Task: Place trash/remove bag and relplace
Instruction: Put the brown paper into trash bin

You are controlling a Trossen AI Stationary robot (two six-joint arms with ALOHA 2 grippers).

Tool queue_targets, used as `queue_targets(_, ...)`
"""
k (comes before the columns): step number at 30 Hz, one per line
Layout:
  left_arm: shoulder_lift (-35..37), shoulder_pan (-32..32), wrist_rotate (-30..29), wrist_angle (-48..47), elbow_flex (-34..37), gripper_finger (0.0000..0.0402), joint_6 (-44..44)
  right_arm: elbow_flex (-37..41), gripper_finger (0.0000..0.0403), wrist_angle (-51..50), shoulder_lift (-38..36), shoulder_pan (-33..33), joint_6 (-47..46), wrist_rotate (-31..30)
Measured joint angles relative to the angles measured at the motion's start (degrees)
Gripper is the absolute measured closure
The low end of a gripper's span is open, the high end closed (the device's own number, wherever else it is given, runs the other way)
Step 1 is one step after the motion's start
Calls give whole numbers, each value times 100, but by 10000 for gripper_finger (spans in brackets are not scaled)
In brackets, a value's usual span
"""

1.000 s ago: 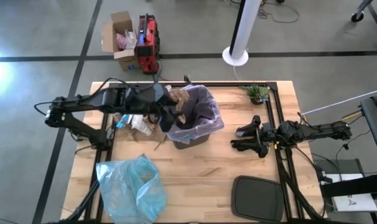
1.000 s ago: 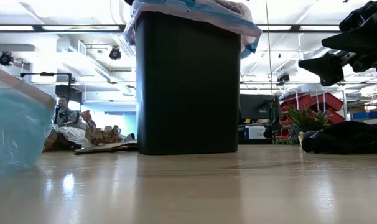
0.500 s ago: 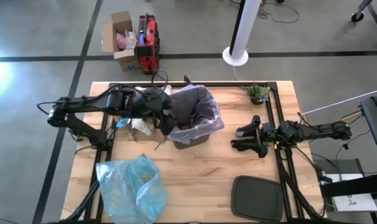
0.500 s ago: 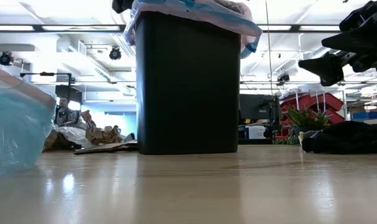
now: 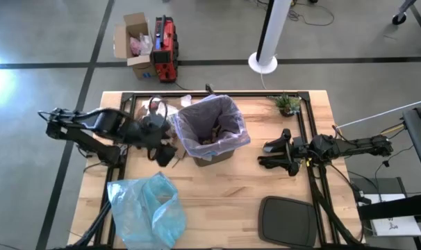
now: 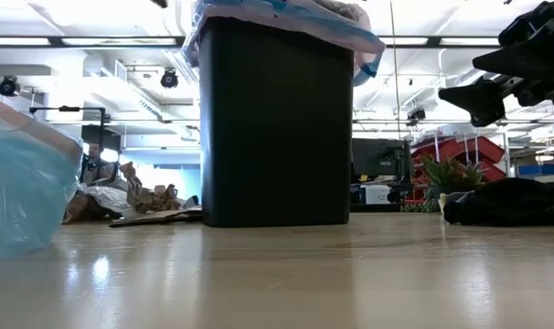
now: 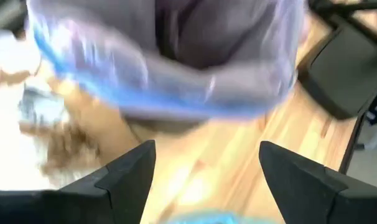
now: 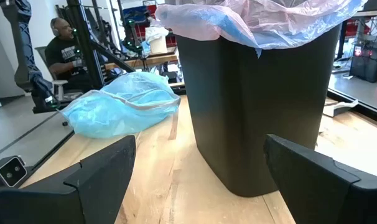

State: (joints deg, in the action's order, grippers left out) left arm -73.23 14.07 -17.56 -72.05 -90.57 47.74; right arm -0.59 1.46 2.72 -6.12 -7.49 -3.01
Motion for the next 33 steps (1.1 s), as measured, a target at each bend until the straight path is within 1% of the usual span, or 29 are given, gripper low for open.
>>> queue_targets(3, -1, 365, 2, 52, 299, 140, 379, -1, 64, -1, 1, -1, -1, 0)
queue_targets(7, -61, 720, -3, 407, 913, 149, 679, -1, 64, 2, 1, -1, 0, -1)
queue_targets(11, -69, 883, -194, 1141, 1769, 155, 889, 1, 64, -1, 0, 1, 0, 0)
queue_targets(13, -68, 915, -502, 1643, 2208, 158, 891, -1, 64, 2, 2, 1, 0, 0)
queue_targets(19, -68, 902, -1882, 3696, 3452, 162, 698, -1, 64, -1, 1, -1, -1, -1)
queue_targets(23, -149, 763, -2347, 4986, 4140, 160, 159, -1, 64, 1, 0, -1, 0, 0)
queue_targets(26, -321, 441, -2357, 5919, 4479, 160, -214, -1, 64, 2, 1, 1, -1, -2)
queue_targets(29, -513, 62, -2353, 6705, 4627, 163, -608, -1, 64, -1, 0, 0, -1, -2)
queue_targets(33, -826, -484, -2341, 7467, 4544, 173, -1359, -1, 64, -1, 1, -1, -1, 0)
